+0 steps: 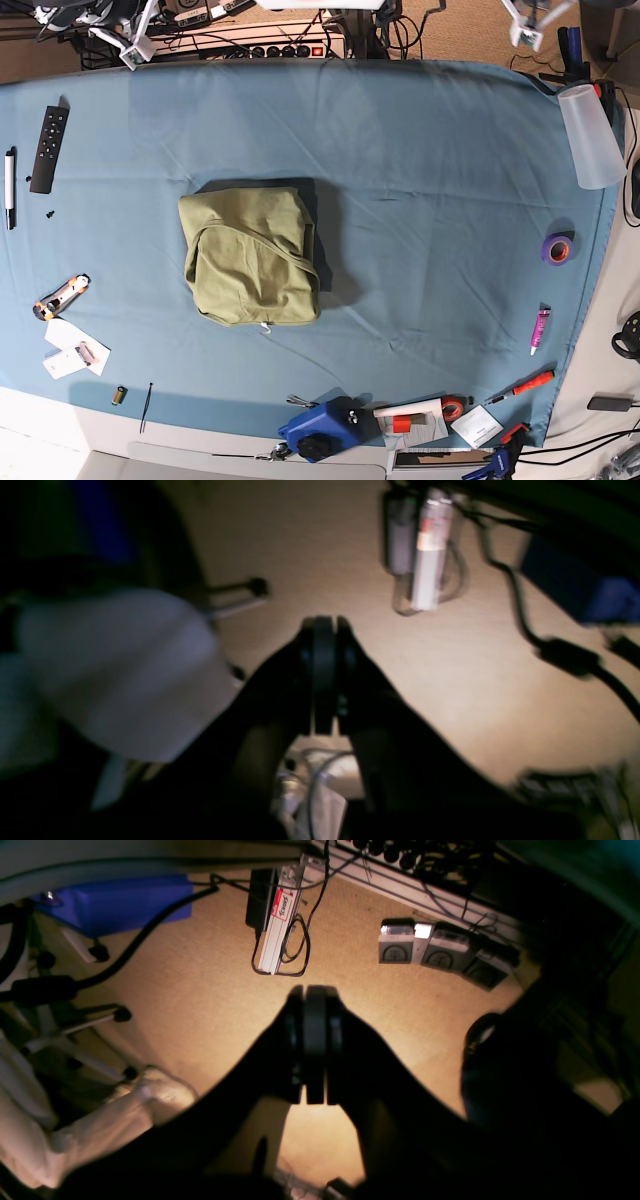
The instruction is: Layout the t-shirt on the table in an organized manner, then fold the t-shirt properly
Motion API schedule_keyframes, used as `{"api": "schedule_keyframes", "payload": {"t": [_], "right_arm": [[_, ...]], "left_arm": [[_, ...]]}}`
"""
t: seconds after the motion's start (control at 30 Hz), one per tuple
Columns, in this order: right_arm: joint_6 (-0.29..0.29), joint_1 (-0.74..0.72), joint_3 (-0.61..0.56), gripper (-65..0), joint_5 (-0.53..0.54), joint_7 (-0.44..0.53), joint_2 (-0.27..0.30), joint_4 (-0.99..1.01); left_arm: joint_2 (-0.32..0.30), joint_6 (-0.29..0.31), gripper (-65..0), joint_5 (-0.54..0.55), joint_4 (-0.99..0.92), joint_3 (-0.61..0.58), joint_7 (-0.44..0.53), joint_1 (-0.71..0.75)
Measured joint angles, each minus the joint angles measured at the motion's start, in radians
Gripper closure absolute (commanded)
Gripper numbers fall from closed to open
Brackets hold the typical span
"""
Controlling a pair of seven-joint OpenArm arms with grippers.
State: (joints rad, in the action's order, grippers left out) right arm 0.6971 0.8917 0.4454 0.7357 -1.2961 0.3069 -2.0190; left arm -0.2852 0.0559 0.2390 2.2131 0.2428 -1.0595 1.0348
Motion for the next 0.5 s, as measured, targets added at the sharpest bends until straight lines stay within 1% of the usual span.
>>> {"api": "schedule_keyframes", "payload": {"t": [0.07,0.13,0.2,0.33,0.4,0.5], "right_arm": [[0.001,-0.003,0.000,0.0,-0.028,0.016,-0.023,0.055],[0.000,-0.005,-0.003,0.0,-0.026,0.015,-0.033,0.129],[0.000,-0.013,-0.006,0.0,-0.037,0.019,-0.032,0.207],[-0.002,-0.042,-0.007,0.0,-0.032,0.030,-0.030,0.346],[0.000,-0.060,-0.008,0.0,-0.056,0.037,-0.031,0.414],[-0.002,-0.107,-0.009,0.0,-0.101,0.066,-0.024,0.515]], "left_arm": [[0.013,0.024,0.0,0.032,-0.070,-0.013,0.012,-0.003],[0.016,0.024,0.0,0.032,-0.142,-0.035,0.016,-0.010],[0.016,0.024,0.0,0.032,-0.212,-0.056,0.020,-0.019],[0.016,0.024,0.0,0.031,-0.335,-0.096,0.067,-0.025],[0.016,0.024,0.0,0.026,-0.392,-0.110,0.092,-0.027],[0.020,0.055,0.0,0.029,-0.493,-0.119,0.131,-0.063]]}}
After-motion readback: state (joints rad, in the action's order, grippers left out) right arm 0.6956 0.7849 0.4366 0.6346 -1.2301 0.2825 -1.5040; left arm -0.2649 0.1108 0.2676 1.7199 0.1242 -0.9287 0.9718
